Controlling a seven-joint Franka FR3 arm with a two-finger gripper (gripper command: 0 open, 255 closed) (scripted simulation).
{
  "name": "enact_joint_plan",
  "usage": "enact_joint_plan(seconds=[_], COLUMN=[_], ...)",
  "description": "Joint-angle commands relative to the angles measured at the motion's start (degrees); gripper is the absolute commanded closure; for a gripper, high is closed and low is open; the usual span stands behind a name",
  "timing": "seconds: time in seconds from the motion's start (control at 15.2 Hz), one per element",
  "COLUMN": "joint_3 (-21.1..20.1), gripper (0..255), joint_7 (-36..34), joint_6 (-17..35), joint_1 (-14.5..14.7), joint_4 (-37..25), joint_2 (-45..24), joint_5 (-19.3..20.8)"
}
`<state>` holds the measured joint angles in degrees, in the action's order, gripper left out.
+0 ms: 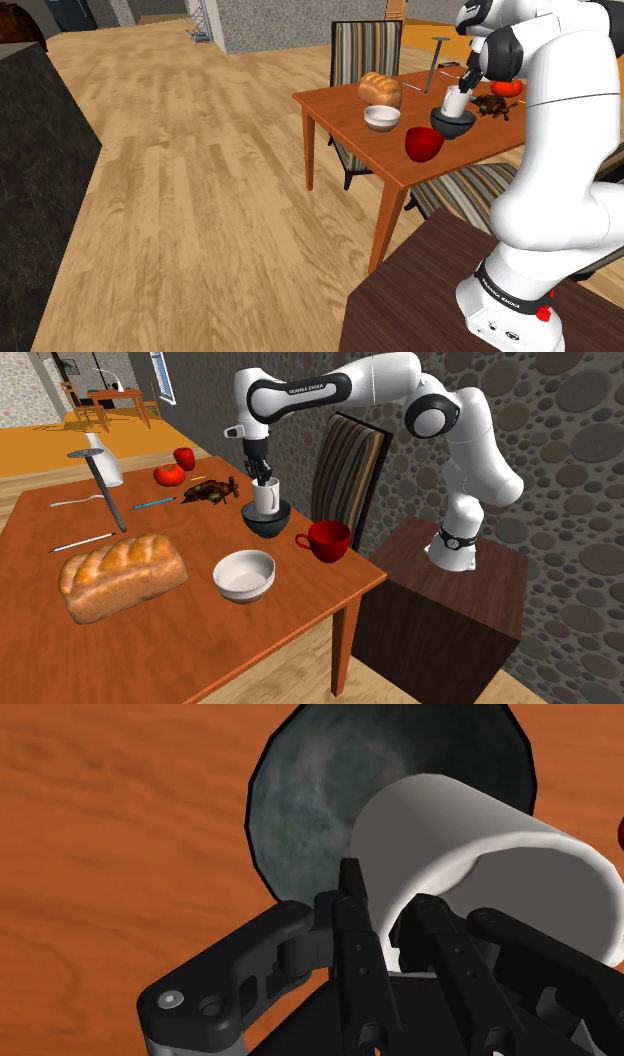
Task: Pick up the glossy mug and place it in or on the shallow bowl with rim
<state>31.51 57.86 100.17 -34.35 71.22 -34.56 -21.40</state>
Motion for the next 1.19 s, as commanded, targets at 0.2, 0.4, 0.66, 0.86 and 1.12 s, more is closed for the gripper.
enact_joint_plan(seconds=[0.2, 0.4, 0.66, 0.86, 1.12], joint_3=[0.00, -0.01, 0.07, 0.08, 0.08], gripper=[255, 0, 0, 0, 0], joint_7=[0.01, 0.01, -0.22, -0.90, -0.90], joint_6=[0.07, 0.07, -1.82, -7.54, -7.54], joint_1=[0.01, 0.00, -0.42, -2.08, -2.08], joint_4=[0.04, 0.02, -1.91, -8.50, -8.50], joint_2=[0.00, -0.02, 0.02, -0.58, -0.58], joint_5=[-0.01, -0.02, 0.09, 0.04, 0.05])
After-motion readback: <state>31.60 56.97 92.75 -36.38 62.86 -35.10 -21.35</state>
